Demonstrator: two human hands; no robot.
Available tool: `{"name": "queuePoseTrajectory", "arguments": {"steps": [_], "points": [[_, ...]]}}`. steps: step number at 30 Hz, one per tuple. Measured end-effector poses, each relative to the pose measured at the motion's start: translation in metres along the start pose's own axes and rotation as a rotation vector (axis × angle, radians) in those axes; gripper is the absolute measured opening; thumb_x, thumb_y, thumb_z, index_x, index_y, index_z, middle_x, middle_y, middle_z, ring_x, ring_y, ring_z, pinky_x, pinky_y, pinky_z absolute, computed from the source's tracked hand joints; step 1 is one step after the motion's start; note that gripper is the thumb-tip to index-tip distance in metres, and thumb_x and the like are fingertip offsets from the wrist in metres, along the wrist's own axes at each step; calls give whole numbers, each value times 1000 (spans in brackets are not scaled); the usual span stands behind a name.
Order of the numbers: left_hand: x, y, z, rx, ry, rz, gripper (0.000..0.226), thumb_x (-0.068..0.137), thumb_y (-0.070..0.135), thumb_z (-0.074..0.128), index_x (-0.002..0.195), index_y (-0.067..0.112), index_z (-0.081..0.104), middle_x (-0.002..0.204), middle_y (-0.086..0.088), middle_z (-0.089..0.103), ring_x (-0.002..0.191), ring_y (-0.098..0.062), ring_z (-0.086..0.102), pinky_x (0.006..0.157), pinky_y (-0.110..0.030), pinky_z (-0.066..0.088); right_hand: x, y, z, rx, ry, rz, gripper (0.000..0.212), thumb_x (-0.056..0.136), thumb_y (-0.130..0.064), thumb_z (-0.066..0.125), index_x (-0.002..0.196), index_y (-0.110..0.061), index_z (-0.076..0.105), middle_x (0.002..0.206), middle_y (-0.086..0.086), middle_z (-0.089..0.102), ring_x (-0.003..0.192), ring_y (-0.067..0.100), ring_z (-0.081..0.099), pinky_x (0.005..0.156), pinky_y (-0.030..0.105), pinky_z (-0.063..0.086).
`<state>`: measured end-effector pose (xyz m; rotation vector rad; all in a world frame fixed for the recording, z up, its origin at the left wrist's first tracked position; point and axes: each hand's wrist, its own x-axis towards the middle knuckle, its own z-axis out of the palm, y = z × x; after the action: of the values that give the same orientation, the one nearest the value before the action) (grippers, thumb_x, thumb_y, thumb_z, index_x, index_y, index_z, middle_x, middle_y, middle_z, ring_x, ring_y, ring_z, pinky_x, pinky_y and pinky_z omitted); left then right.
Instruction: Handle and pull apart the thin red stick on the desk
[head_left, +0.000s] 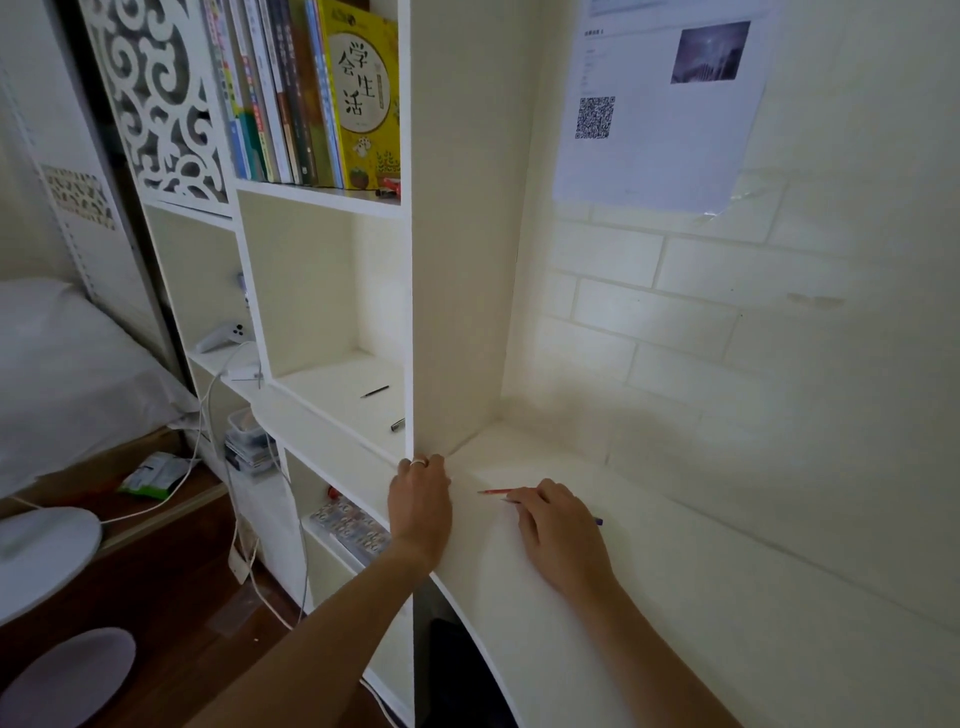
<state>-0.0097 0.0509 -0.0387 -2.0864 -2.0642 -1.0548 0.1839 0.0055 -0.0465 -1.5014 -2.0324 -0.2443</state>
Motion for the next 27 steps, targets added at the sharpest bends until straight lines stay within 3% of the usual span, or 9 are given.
{"name": "queuePoseTrajectory", "arguments": {"steps": [6,19,23,27], "points": [[3,-4,8,31,-12,-12,7,93,14,59,91,10,65,93,-11,67,87,-28,54,74,-41,53,1,1,3,-18,4,25,22,98,-25,45,98,-20,65,85,-6,57,79,14,55,66,28,47],[1,-4,6,41,-3,20,7,91,12,62,96,8,62,105,-14,63,92,-29,54,78,-41,52,1,-2,-1,3,-24,38,30,93,-27,36,98,-20,66,85,-7,55,79,13,54,66,28,47],[-14,15,-3,44,61,208,29,80,-6,57,105,8,63,110,-13,57,94,-29,54,78,-38,51,0,0,-2,65,-64,31,26,97,-28,42,104,-22,65,92,-8,53,86,10,53,72,25,49],[-41,43,-4,91,10,521,26,82,10,49,103,15,63,110,-7,57,98,-25,50,81,-38,45,1,0,1,162,-134,33,25,100,-30,46,111,-18,66,104,-6,53,98,7,51,83,23,49]]}}
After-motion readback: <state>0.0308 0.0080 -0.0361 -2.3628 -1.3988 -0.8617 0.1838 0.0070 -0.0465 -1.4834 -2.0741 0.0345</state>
